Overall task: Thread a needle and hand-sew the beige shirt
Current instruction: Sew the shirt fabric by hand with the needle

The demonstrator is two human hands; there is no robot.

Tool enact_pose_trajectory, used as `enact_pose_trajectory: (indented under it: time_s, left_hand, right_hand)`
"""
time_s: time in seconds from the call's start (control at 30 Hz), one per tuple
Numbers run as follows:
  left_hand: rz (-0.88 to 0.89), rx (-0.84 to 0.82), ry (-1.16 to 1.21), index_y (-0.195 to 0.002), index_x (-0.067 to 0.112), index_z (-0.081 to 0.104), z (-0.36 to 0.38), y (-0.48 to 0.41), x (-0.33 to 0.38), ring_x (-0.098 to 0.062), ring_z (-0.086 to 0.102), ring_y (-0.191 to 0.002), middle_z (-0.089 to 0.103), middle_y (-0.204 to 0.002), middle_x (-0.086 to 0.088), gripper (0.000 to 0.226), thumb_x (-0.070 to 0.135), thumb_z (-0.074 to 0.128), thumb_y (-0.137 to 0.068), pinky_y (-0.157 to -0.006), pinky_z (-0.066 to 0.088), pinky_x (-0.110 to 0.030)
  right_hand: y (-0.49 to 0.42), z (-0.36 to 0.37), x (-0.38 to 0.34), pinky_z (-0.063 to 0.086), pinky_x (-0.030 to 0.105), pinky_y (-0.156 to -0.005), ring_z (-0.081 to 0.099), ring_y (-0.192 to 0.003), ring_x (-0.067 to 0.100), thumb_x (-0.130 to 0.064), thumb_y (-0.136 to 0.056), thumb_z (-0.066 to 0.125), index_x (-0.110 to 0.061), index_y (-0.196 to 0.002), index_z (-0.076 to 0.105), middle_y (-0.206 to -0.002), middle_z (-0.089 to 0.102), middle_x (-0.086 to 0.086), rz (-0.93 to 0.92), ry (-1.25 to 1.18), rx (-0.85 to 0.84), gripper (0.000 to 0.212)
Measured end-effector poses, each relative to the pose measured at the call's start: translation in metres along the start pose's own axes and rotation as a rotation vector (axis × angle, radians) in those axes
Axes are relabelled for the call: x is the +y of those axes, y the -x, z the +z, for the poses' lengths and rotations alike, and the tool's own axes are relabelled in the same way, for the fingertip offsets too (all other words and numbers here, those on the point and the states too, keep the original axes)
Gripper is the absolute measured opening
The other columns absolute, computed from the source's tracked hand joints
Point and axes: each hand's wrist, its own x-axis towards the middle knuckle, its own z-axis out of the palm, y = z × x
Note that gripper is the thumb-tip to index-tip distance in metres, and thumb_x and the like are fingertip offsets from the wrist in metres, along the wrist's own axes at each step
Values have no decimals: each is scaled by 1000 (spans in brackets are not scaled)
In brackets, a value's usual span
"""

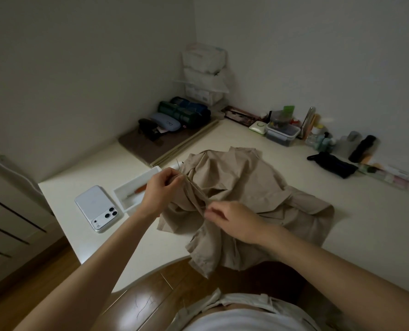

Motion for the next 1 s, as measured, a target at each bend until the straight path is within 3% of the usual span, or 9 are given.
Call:
enact_pose_trajectory:
  time_s: [0.13,0.23,0.3,0.43,0.5,0.63,0.8,0.9,1.0]
  left_hand:
    - [47,-78,-56,-88,11,65,2,2,4,-7,56,-71,61,-77,2,9,15,58,-93,-59,44,-10]
    - [84,-149,-141,-92,10,66,3,3,5,-9,56,-70,62,-77,3,11,18,58,-93,-61,43,-13]
    - [109,-177,-162,-91,12,67,5,3,5,-6,55,-69,62,-76,7,10,17,59,-93,-62,42,-13]
    - [131,-186,-200,-92,15,68,2,4,5,-6,59,-73,65,-81,6,10,19,58,-93,-63,43,-10]
    - [120,-167,-213,-93,14,68,-1,3,3,-9,60,-77,66,-84,2,11,20,59,-93,-65,45,-11]
    - [115,-96,-207,-90,15,67,-4,3,2,-7,57,-76,65,-83,2,9,15,58,-93,-64,43,-6]
    - [89,-62,-201,-88,15,65,-5,1,2,-3,55,-74,62,-79,7,10,12,57,-93,-61,40,-2]
    - [89,-93,-199,-89,13,66,-3,1,3,-2,55,-73,62,-78,8,10,13,57,-93,-61,42,-3]
    - [86,-122,-208,-90,13,67,-1,0,4,-3,54,-71,61,-77,8,10,16,58,-93,-60,41,-4]
  right_hand:
    - [-14,-15,-13,51,19,-80,55,-88,-3,-36,-98,44,-17,-123,53,-107,57,-7,-36,-151,372,33]
    - [-29,-24,-17,45,29,-98,50,-112,12,-39,-97,46,-19,-127,54,-125,49,0,83,-248,356,37]
    - [-34,-27,-21,42,25,-98,49,-114,12,-41,-97,46,-19,-128,56,-128,49,1,113,-333,295,39]
    - [-34,-32,-28,45,21,-79,56,-87,5,-47,-98,37,-20,-114,58,-97,60,-7,160,-458,372,38]
    - [-32,-36,-22,44,26,-70,55,-71,4,-49,-100,29,-22,-96,57,-77,57,-10,226,-296,438,39]
    - [-26,-39,-6,48,24,-63,61,-58,10,-53,-99,21,-15,-74,65,-67,66,-4,378,-117,138,63]
    - [-16,-35,19,45,24,-63,54,-60,12,-44,-97,42,-19,-61,62,-66,62,-2,414,75,-249,49]
    - [-16,-33,29,41,27,-67,55,-76,17,-40,-92,56,-15,-81,57,-85,55,2,478,202,-165,27]
    - [-19,-35,20,41,30,-92,51,-114,25,-28,-91,60,-10,-127,42,-132,40,11,413,150,90,44]
